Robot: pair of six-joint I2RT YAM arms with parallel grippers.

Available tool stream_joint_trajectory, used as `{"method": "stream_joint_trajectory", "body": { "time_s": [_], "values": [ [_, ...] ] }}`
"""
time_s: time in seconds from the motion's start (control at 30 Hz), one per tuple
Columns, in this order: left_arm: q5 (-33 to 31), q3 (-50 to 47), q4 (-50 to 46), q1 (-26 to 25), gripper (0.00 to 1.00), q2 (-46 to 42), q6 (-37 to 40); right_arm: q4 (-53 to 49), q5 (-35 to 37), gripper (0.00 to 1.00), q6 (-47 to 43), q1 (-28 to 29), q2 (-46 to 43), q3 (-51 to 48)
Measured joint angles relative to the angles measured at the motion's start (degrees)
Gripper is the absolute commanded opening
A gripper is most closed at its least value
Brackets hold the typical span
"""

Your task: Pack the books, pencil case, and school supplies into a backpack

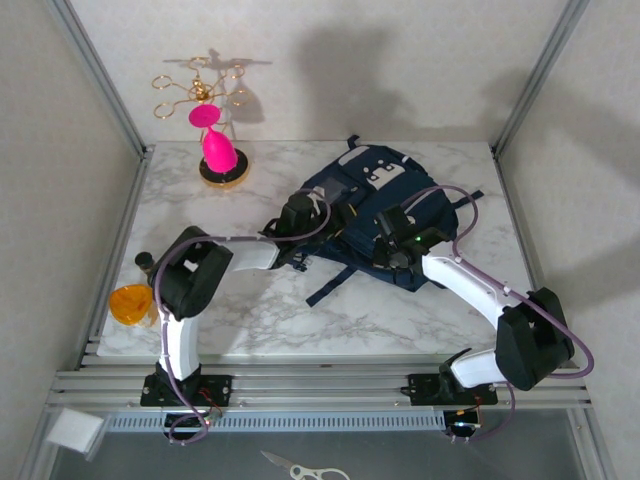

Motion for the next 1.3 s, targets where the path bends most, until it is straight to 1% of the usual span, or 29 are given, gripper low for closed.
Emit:
{"method": "stream_joint_trajectory", "body": {
  "time_s": [0.1, 0.23, 0.37, 0.43, 0.53, 0.6, 0.63, 0.77, 0.83, 0.97, 1.07, 1.17, 1.3],
  "values": [
    [-2.3, -2.4, 1.6, -3.7, 0.49, -1.4, -6.5, 0.7, -0.7, 0.0, -0.9, -0.1, 0.0, -0.2],
    [-4.9, -4.5, 5.3, -8.3, 0.46, -0.7, -15.8, 1.9, -1.4, 0.0, -1.7, -0.4, 0.0, -0.8],
    [-7.2, -2.7, 8.1, -10.3, 0.37, 2.5, -21.6, 3.1, -1.6, 0.0, -2.2, -0.4, 0.0, -1.6],
    [-8.4, -1.2, 8.2, -10.5, 0.31, 4.1, -23.3, 3.4, -1.5, 0.0, -2.2, -0.4, 0.0, -1.7],
    [-10.1, -0.2, 7.9, -10.7, 0.15, 5.1, -25.0, 4.0, -1.5, 0.0, -2.2, -0.9, 0.0, -2.2],
    [-11.9, -0.2, 7.5, -11.0, 0.07, 5.1, -25.4, 4.2, -1.5, 0.0, -2.2, -1.4, 0.0, -2.5],
    [-12.7, -0.2, 7.3, -11.1, 0.01, 5.1, -25.2, 4.3, -1.4, 0.0, -2.2, -1.7, 0.0, -2.5],
    [-13.9, -0.4, 5.9, -11.1, 0.0, 4.4, -23.8, 4.0, -0.7, 0.0, -2.5, -2.3, -0.2, -2.3],
    [-14.4, -2.1, 5.6, -10.8, 0.0, 2.8, -22.9, 2.7, 0.4, 0.0, -2.8, -2.3, -0.6, -1.3],
    [-14.2, -8.7, 5.2, -7.9, 0.0, -2.9, -20.2, 0.0, 2.2, 0.0, -3.7, -2.3, -1.5, 1.5],
    [-11.2, -10.9, 0.9, -3.9, 0.0, -6.9, -15.3, -0.1, 2.6, 0.0, -5.2, -2.3, -1.4, 2.9],
    [-6.6, -11.6, -3.5, 0.8, 0.0, -10.2, -8.9, 0.9, 1.6, 0.0, -7.2, -2.3, -1.2, 4.2],
    [-1.3, -11.7, -10.8, 9.8, 0.0, -13.4, 0.5, 2.4, 0.0, 0.0, -9.2, -2.3, 0.8, 6.0]
  ]
}}
